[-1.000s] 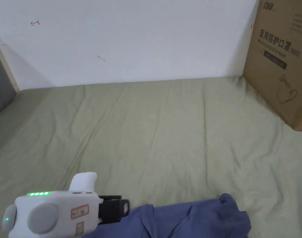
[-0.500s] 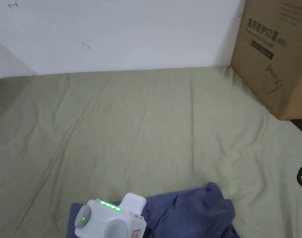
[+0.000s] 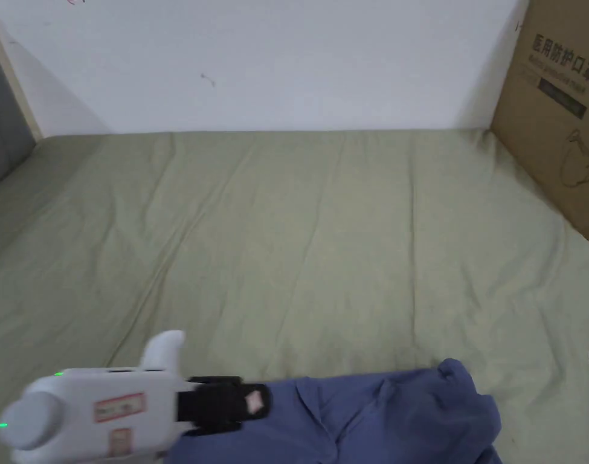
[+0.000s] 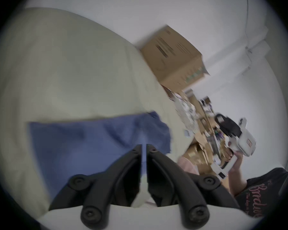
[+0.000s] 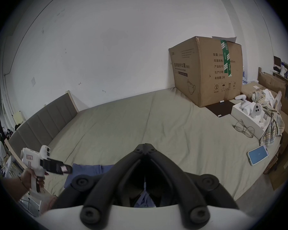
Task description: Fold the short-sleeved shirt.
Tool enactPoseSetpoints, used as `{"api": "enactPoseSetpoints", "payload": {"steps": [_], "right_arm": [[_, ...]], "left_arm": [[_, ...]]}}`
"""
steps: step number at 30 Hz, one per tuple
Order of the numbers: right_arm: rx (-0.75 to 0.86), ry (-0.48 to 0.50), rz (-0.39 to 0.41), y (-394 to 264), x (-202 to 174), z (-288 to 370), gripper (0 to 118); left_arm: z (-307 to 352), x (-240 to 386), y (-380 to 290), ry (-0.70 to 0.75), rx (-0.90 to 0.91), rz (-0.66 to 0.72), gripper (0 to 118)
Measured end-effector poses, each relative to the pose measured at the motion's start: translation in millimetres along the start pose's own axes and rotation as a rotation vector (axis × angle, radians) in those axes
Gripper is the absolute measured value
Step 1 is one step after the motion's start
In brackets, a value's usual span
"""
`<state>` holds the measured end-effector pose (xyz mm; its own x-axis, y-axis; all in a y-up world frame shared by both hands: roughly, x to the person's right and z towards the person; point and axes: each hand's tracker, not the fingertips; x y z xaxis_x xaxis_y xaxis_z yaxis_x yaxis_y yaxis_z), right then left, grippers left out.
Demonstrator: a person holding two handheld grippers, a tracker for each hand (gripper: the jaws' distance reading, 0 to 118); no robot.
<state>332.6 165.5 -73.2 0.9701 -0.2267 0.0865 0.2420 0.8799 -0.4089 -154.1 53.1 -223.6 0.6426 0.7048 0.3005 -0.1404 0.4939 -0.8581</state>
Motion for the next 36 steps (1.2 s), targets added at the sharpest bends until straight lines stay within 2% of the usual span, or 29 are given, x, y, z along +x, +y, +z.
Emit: {"api": "enactPoseSetpoints", "payload": {"steps": [1,2,3,4,5,9,11,13,15,18,20,24,25,26,27,28,29,30,32,35,36], "right_arm": [[-0.008,0.0,0.003,-0.8,-2.2,-1.8,0],[-0.015,0.002,0.006,-1.8,-4.5,-3.9,0],[-0.024,0.003,0.009,-2.8,-7.3,-6.4,0],[-0.033,0.003,0.01,-4.1,-10.8,-8.9,0],[-0.043,0.006,0.012,-5.2,-14.0,-11.0,0],[-0.059,0.016,0.032,-8.0,-31.6,-17.1,0],[-0.076,0.025,0.051,-7.9,-40.1,-20.4,0],[-0.094,0.035,0.063,-7.4,-47.9,-23.2,0],[-0.101,0.036,0.081,-6.6,-55.1,-24.7,0],[-0.091,0.047,0.104,-5.5,-61.9,-25.8,0],[-0.086,0.05,0.109,-5.5,-64.5,-27.9,0],[-0.107,0.046,0.091,-7.1,-66.2,-32.1,0],[-0.111,0.05,0.081,-7.7,-66.0,-32.3,0],[-0.115,0.054,0.072,-8.3,-65.7,-32.7,0],[-0.119,0.057,0.065,-8.6,-64.7,-33.2,0],[-0.122,0.056,0.059,-9.1,-64.0,-33.8,0],[-0.125,0.054,0.053,-9.8,-63.5,-34.2,0],[-0.128,0.051,0.046,-10.6,-62.7,-34.3,0],[-0.13,0.059,0.029,-11.8,-58.9,-33.6,0],[-0.121,0.067,0.035,-15.1,-55.1,-30.8,0],[-0.117,0.069,0.039,-16.0,-53.4,-30.0,0]], "left_arm": [[15.8,-18.9,2.2,0.039,0.01,0.041,33],[27.3,-31.7,3.2,0.041,0.009,0.086,63],[36.9,-46.3,3.1,0.036,-0.003,0.119,101],[45.8,-59.0,1.8,0.014,-0.007,0.147,114],[52.7,-69.3,0.7,-0.011,0.008,0.161,118],[56.3,-112.9,-6.6,-0.147,0.029,0.303,118],[42.9,-133.2,-13.4,-0.254,0.01,0.424,118],[18.5,-145.5,-18.4,-0.277,-0.029,0.491,118],[-10.3,-151.2,-22.6,-0.233,-0.095,0.49,118],[-36.0,-151.8,-17.7,-0.416,-0.031,0.427,118],[-59.7,-144.4,-21.8,-0.419,-0.061,0.505,118],[-70.8,-129.1,-22.1,-0.354,-0.068,0.44,118],[-67.5,-130.7,-21.6,-0.335,-0.068,0.444,117],[-59.4,-134.3,-24.7,-0.257,-0.046,0.465,106],[-55.2,-138.9,-27.1,-0.155,-0.04,0.488,54],[-54.9,-143.2,-32.2,0.041,-0.077,0.487,5],[-54.0,-147.7,-41.3,0.045,-0.098,0.483,6],[-47.6,-135.7,-43.7,-0.132,0.002,0.529,6],[-43.1,-110.4,-36.9,0.028,-0.013,0.426,6],[-22.1,-72.0,-26.3,0.048,0.004,0.304,6],[-10.2,-60.3,-19.2,0.118,0.007,0.238,6]]}}
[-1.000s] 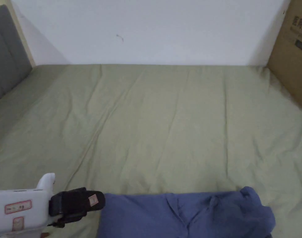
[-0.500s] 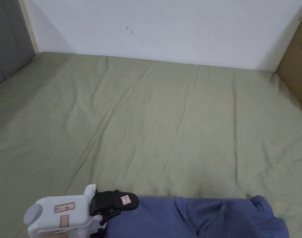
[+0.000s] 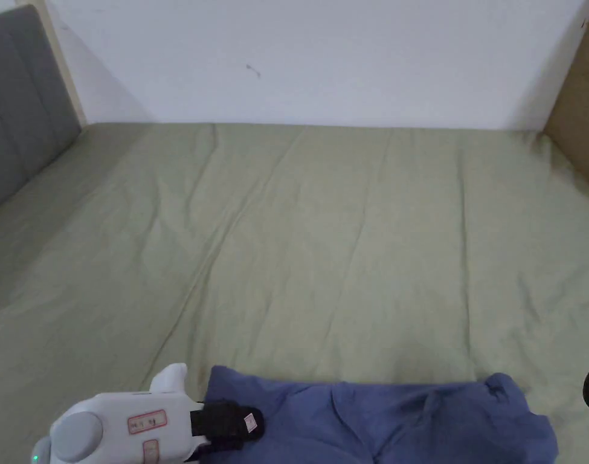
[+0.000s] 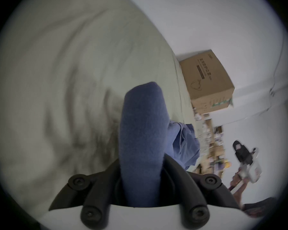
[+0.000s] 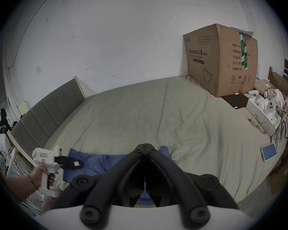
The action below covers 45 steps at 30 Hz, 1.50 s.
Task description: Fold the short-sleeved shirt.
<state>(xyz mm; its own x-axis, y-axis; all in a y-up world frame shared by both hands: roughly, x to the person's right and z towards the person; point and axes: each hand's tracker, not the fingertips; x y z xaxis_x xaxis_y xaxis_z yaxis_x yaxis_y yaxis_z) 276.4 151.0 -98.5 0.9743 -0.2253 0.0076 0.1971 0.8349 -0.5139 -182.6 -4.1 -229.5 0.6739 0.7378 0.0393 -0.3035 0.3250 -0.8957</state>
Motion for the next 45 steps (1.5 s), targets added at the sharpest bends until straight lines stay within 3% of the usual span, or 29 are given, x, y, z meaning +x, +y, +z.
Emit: {"api": "enactPoseSetpoints", "payload": {"steps": [3,4,6,10,13,14,16,17,18,19,20,22,26,28,29,30,31,32,39,45], "right_arm": [[0.015,0.024,-0.034,-1.5,8.9,4.3,0],[0.024,0.035,-0.052,-2.2,13.5,6.5,0],[0.037,0.037,-0.068,-4.5,21.4,11.5,0],[0.033,0.024,-0.113,-11.2,40.3,18.4,0],[0.029,0.016,-0.158,-18.3,59.6,24.3,0],[0.028,0.009,-0.166,-18.9,63.6,27.4,0],[0.033,-0.01,-0.176,-20.3,71.8,34.4,0],[0.038,-0.018,-0.179,-20.4,74.9,37.6,0],[0.04,-0.025,-0.184,-20.4,78.4,41.1,0],[0.041,-0.03,-0.186,-20.2,80.5,44.4,0],[0.043,-0.034,-0.187,-20.3,82.6,47.0,0],[0.052,-0.047,-0.187,-21.7,86.7,50.6,0],[0.05,-0.051,-0.209,-23.4,89.5,45.8,0],[0.039,-0.048,-0.241,-22.7,87.4,39.9,0],[0.042,-0.036,-0.252,-22.0,86.4,38.4,0],[0.047,-0.018,-0.257,-20.9,84.5,37.0,0],[0.05,-0.012,-0.254,-19.6,81.1,36.1,0],[0.055,-0.009,-0.245,-18.4,78.1,35.4,0],[0.059,0.013,-0.198,-11.8,69.9,37.0,0],[0.021,-0.006,-0.164,-11.8,71.5,28.5,0]], "left_arm": [[43.7,34.2,13.4,0.4,0.083,-0.305,6],[54.1,41.5,15.9,0.532,0.097,-0.357,6],[71.2,51.5,17.1,0.641,0.118,-0.339,6],[61.2,83.8,12.5,0.374,0.097,-0.137,7],[14.2,113.8,10.9,0.199,0.034,-0.032,9],[-4.4,123.3,10.2,0.164,0.007,-0.04,16],[-45.0,142.9,7.7,0.083,-0.038,-0.057,57],[-60.1,149.2,6.9,0.043,-0.061,-0.055,67],[-73.6,155.7,3.3,0.008,-0.084,-0.041,67],[-85.4,161.2,1.4,-0.005,-0.112,-0.024,100],[-92.1,164.9,-0.1,-0.026,-0.114,-0.009,118],[-84.8,170.9,3.6,-0.051,-0.058,0.003,110],[-48.3,174.0,12.4,0.0,0.016,-0.101,113],[-31.5,167.9,12.4,0.047,0.016,-0.175,108],[-27.1,165.3,8.9,0.047,0.032,-0.208,93],[-18.7,168.8,5.3,0.061,0.06,-0.253,47],[-21.4,169.6,0.3,0.092,0.057,-0.284,8],[-29.2,170.4,-5.7,0.142,0.036,-0.309,2],[-130.3,168.9,-36.8,0.196,-0.216,-0.441,1],[-175.9,135.4,-46.7,0.086,-0.303,-0.245,1]]}}
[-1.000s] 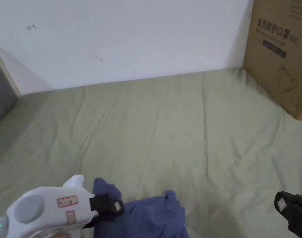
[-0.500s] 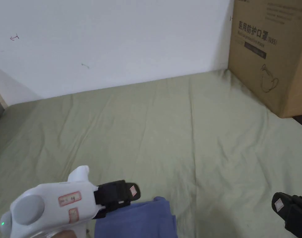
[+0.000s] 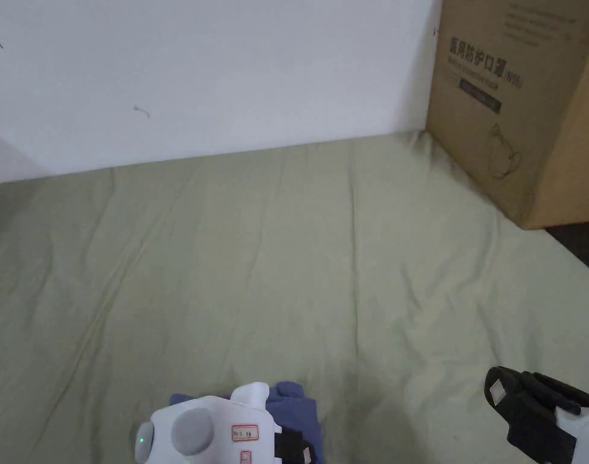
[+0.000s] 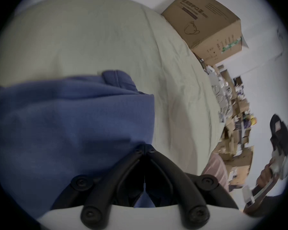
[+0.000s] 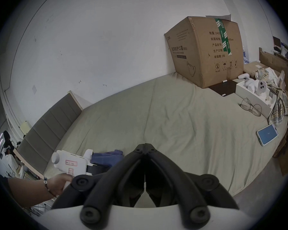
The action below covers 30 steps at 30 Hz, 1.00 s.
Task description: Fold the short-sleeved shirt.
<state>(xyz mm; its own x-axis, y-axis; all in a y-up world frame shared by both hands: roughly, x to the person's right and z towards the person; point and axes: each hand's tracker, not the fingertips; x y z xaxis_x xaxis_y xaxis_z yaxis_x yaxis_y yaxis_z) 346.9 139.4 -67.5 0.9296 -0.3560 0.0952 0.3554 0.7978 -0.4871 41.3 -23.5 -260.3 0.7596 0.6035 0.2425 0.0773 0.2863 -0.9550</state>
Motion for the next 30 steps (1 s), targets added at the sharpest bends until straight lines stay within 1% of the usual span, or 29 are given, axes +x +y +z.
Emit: {"api": "enactPoseSetpoints", "payload": {"steps": [2,4,5,6,8,9,10,11,12,14,17,19,21,22,23,24,25,26,27,28,29,30], "right_arm": [[-0.007,0.006,-0.008,-2.3,-1.4,-2.8,0],[-0.016,0.015,-0.01,-4.5,-5.2,-5.9,0],[-0.021,0.02,-0.011,-5.3,-7.5,-7.0,0],[-0.027,0.027,-0.011,-5.4,-10.2,-7.6,0],[-0.034,0.047,-0.005,-4.0,-16.3,-7.5,0],[-0.033,0.055,0.004,-1.7,-20.5,-6.4,0],[-0.024,0.066,0.017,2.3,-24.8,-4.1,0],[-0.008,0.081,0.032,6.5,-28.5,-1.8,0],[0.022,0.101,0.056,12.7,-33.0,1.6,0],[0.095,0.11,0.097,25.9,-42.3,10.2,0],[0.249,0.118,0.14,44.0,-56.2,25.3,0],[0.38,0.074,0.164,50.1,-65.3,34.0,0],[0.499,0.021,0.184,48.2,-70.4,38.3,0],[0.566,-0.016,0.187,43.5,-70.4,37.4,0],[0.628,-0.057,0.196,35.8,-69.0,34.1,0],[0.673,-0.103,0.225,26.2,-66.7,28.0,0],[0.661,-0.199,0.266,17.3,-66.8,19.6,0],[0.623,-0.249,0.269,14.1,-67.8,15.4,0],[0.57,-0.256,0.224,11.6,-67.7,14.3,0],[0.552,-0.183,0.142,9.2,-64.5,17.4,0],[0.547,-0.13,0.094,8.1,-62.4,20.4,0],[0.536,-0.121,0.104,11.4,-62.4,21.0,0]], "left_arm": [[-5.1,5.0,-3.2,-0.048,0.016,0.045,1],[-13.0,16.7,-11.3,-0.088,-0.014,0.037,1],[-16.7,27.3,-14.9,-0.096,-0.043,0.009,1],[-15.9,39.5,-19.5,-0.067,-0.059,-0.06,1],[3.7,65.0,-27.0,0.016,0.024,-0.256,1],[22.7,77.8,-28.0,0.027,0.095,-0.333,1],[45.0,85.2,-27.8,0.021,0.166,-0.371,1],[69.2,90.3,-28.7,0.025,0.251,-0.396,1],[99.9,94.4,-30.3,0.038,0.391,-0.407,1],[158.8,96.1,-30.3,0.076,0.614,-0.417,1],[232.1,99.9,-45.8,0.291,0.966,-0.447,1],[265.9,100.4,-61.4,0.442,1.148,-0.452,1],[280.0,96.9,-72.5,0.552,1.264,-0.445,1],[284.8,93.6,-80.0,0.584,1.298,-0.452,1],[284.7,88.7,-88.3,0.609,1.314,-0.468,1],[281.5,82.8,-99.6,0.65,1.333,-0.478,1],[273.1,77.2,-111.5,0.723,1.355,-0.471,1],[268.8,75.9,-117.6,0.775,1.356,-0.437,1],[265.5,72.2,-124.2,0.787,1.352,-0.39,1],[264.4,67.3,-127.1,0.717,1.334,-0.356,1],[261.5,64.4,-127.4,0.681,1.313,-0.336,1],[260.7,63.0,-123.6,0.691,1.278,-0.347,1]]}}
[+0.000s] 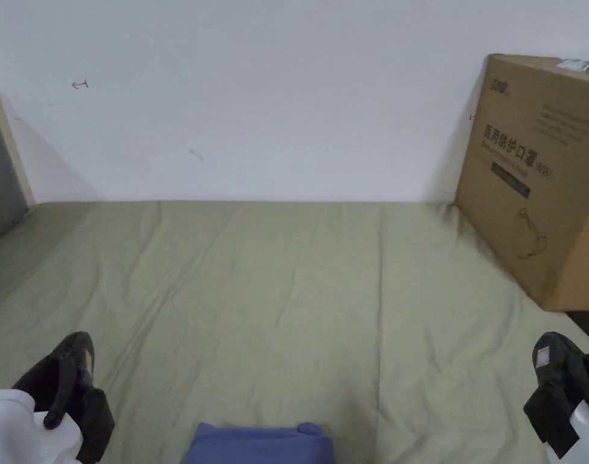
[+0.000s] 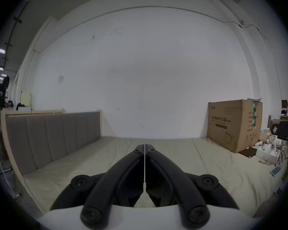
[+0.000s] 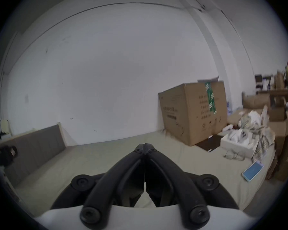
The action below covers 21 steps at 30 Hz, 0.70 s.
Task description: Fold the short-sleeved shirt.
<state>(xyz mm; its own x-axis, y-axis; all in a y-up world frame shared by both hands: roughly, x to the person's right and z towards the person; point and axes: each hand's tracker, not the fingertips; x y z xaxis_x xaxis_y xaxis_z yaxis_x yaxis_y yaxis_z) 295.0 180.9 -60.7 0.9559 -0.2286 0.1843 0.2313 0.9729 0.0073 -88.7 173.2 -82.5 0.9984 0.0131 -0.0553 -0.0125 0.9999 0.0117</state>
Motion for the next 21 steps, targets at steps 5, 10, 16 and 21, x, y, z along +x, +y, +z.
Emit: {"api": "enactPoseSetpoints", "payload": {"steps": [5,10,16,21], "right_arm": [[0.007,0.013,0.065,8.2,-0.7,-2.9,0],[-0.122,0.161,0.036,-6.7,-14.4,-8.3,0],[-0.802,0.422,0.056,-127.7,-61.5,-80.5,0],[-0.986,0.431,0.164,-202.8,-80.9,-113.7,0]], "left_arm": [[-8.0,-3.2,4.1,0.037,-0.005,0.035,1],[-9.8,-11.8,3.5,0.044,-0.043,-0.014,1],[-11.2,-35.9,-17.9,-0.07,-0.177,0.003,1],[-52.4,-68.3,-51.7,-0.23,-0.485,0.155,1]]}}
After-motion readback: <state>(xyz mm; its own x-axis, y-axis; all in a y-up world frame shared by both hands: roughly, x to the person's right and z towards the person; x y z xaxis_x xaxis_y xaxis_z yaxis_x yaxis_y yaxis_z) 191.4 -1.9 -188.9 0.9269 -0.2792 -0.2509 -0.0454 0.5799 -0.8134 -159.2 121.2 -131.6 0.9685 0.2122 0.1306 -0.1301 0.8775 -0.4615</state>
